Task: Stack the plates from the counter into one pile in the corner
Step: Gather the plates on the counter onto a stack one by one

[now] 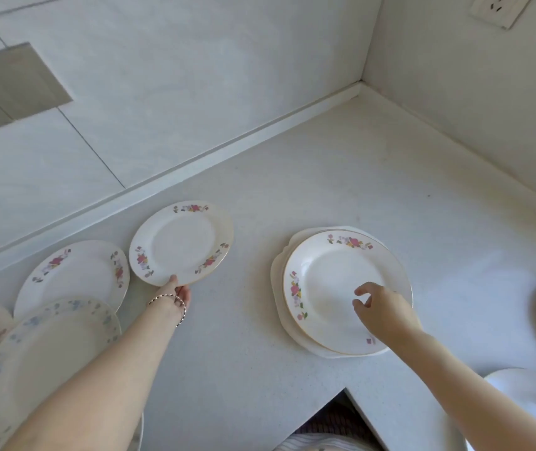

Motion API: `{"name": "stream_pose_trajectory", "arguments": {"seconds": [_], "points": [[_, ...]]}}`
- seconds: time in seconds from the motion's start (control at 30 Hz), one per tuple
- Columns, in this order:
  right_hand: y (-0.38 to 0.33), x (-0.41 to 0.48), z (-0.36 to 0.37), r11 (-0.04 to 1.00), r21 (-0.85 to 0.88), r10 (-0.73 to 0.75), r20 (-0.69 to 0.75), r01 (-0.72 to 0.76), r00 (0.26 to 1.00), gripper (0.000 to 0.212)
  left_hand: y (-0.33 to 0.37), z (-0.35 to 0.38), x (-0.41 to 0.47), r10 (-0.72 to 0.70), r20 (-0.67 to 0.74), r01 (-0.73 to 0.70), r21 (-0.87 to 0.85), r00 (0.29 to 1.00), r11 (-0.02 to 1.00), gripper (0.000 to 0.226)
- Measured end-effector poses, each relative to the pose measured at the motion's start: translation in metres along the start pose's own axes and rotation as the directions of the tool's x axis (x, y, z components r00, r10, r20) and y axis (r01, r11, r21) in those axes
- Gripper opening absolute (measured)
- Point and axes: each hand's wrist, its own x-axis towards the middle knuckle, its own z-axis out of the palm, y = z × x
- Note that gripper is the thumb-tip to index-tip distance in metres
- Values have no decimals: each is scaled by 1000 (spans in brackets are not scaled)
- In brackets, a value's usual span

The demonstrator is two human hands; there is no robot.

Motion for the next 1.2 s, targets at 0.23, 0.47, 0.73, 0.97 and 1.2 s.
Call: {"name": "stream_pose_trajectory", "arguments": {"seconds": [0.23, 0.47, 0.73, 0.97, 1.2], "points": [[31, 0, -18, 994, 84, 71, -63, -65, 996, 30, 6, 18, -9, 51, -10, -52, -34, 999, 998, 28], [77, 4, -34, 954, 222, 241, -178, -200, 954, 31, -9, 14, -80, 97, 284, -171, 248, 954, 954, 23], [108, -1, -25, 912, 304, 326, -132, -274, 936, 29, -68, 41, -140, -32, 509, -264, 498, 860, 826, 23], [121, -5, -19, 903, 328, 331, -115, -278, 937, 30, -104, 52, -136, -124, 496, -219, 577, 859, 787, 20], [123, -3, -21, 908, 322, 312, -92, -268, 946, 31, -111, 52, -120, -20, 429, -371, 802, 903, 469, 7]]}}
